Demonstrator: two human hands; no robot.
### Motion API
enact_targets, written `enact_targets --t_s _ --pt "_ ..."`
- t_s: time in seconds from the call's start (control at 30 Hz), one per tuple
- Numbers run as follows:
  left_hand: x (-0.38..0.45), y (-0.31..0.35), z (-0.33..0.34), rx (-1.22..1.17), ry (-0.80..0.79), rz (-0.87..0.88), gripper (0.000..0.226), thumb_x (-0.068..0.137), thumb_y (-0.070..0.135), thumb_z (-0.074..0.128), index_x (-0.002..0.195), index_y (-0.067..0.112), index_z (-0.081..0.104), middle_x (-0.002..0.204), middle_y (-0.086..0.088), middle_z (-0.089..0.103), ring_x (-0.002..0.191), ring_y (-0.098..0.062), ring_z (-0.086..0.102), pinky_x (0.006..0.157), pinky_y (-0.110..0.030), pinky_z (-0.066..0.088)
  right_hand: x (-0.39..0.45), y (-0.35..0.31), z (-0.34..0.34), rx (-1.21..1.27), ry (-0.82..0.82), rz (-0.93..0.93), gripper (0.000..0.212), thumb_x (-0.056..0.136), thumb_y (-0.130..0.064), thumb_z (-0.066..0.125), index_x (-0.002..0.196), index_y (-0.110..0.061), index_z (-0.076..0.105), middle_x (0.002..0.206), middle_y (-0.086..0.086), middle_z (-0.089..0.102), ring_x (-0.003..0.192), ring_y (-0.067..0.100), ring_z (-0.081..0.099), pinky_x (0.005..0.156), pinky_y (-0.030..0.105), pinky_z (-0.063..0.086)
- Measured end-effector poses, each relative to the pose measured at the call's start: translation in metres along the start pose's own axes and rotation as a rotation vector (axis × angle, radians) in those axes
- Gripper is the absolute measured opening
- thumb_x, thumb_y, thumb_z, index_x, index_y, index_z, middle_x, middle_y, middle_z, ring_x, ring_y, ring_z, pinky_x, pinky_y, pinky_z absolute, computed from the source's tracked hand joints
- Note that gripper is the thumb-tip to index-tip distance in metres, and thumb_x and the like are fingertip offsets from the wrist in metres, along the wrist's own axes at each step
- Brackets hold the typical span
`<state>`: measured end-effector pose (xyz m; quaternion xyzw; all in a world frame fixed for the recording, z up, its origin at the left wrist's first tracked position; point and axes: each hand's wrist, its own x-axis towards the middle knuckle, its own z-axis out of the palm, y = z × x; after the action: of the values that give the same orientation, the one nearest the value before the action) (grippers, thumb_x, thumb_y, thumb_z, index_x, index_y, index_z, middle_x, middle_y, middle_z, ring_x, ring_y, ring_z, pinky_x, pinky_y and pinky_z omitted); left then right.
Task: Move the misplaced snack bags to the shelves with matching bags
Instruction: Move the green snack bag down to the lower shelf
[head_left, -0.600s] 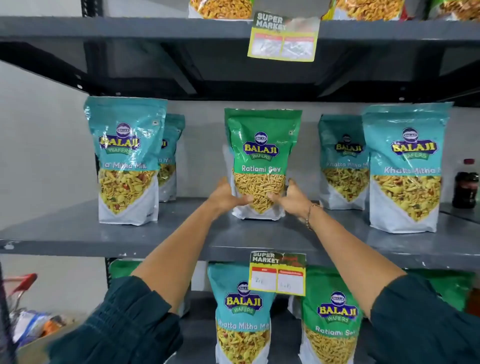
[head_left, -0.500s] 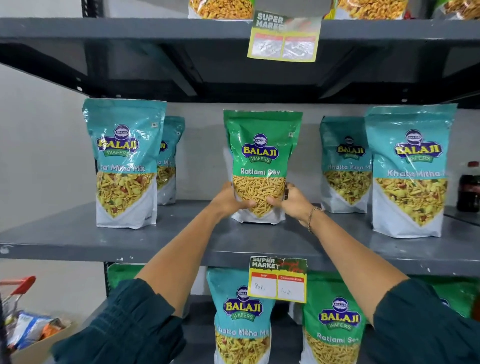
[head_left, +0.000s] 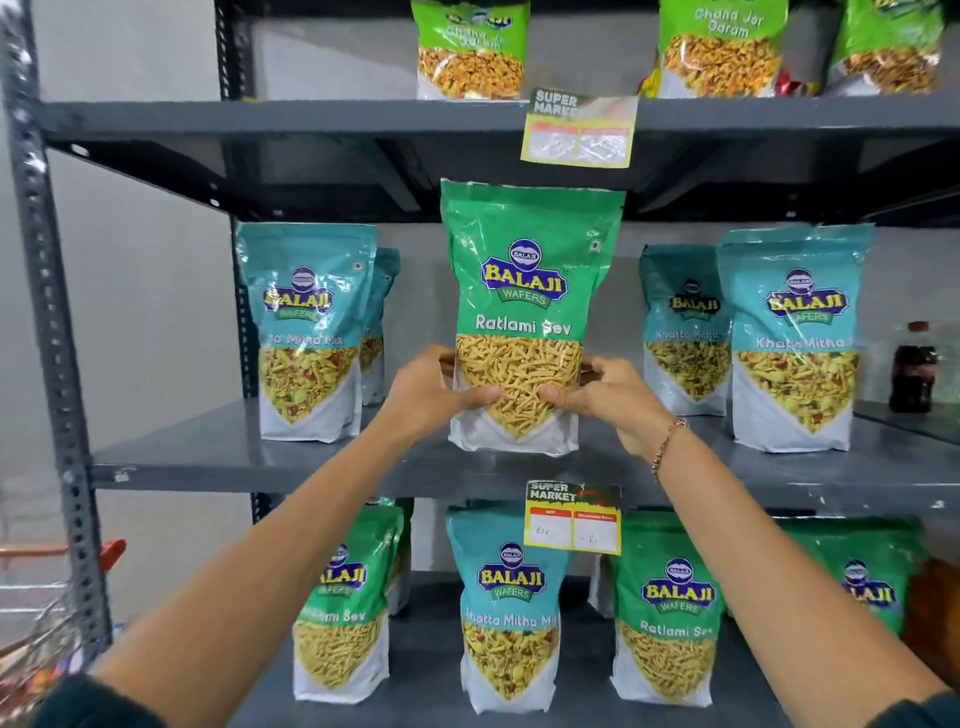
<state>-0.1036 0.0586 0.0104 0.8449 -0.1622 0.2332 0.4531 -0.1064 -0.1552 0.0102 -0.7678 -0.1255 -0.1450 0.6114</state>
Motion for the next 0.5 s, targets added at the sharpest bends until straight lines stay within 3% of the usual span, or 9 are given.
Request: enact_targets --t_s 0.23,0.37,0.43,0.5 --pt "-0.102 -0.012 -0.04 0.037 -0.014 -0.005 0.091 0.044 0.069 0.068 0.116 0.014 0.051 0.107 -0.002 0.065 0.097 -0.02 0.062 0.091 -0.042 0.052 -0.097 -0.005 0.042 -0.018 0.007 0.031 0.077 0.035 -0.038 0.087 0.104 -0.013 0.064 0.094 -0.003 0.073 0.096 0.016 0.066 0.093 0.038 0.05" --pt "-0.151 -0.038 -0.037 0.027 0.017 -0.037 0.074 0.056 0.052 0.08 0.114 0.015 0.052 0.105 -0.001 0.067 0.094 -0.018 0.064 0.086 -0.035 0.052 -0.138 0.027 0.066 -0.084 0.025 0.018 0.086 0.028 -0.05 0.089 0.103 -0.016 0.066 0.102 -0.001 0.073 0.098 0.017 0.066 0.094 0.043 0.051" --pt "-0.172 -0.054 -0.03 0.009 0.025 -0.057 0.072 0.056 0.041 0.084 0.115 0.014 0.053 0.102 0.003 0.066 0.091 -0.015 0.064 0.083 -0.031 0.053 -0.154 0.045 0.076 -0.185 0.0 0.005 0.075 0.041 -0.039 0.09 0.108 -0.017 0.062 0.109 0.0 0.07 0.1 0.016 0.065 0.095 0.042 0.05" --pt "-0.191 -0.074 -0.021 0.024 0.032 -0.068 0.072 0.053 0.034 0.087 0.114 0.013 0.054 0.098 0.005 0.063 0.088 -0.012 0.061 0.076 -0.018 0.049 -0.169 0.067 0.087 -0.279 -0.009 -0.008 0.068 0.05 -0.031 0.088 0.109 -0.017 0.059 0.111 0.0 0.067 0.102 0.015 0.063 0.094 0.037 0.049"
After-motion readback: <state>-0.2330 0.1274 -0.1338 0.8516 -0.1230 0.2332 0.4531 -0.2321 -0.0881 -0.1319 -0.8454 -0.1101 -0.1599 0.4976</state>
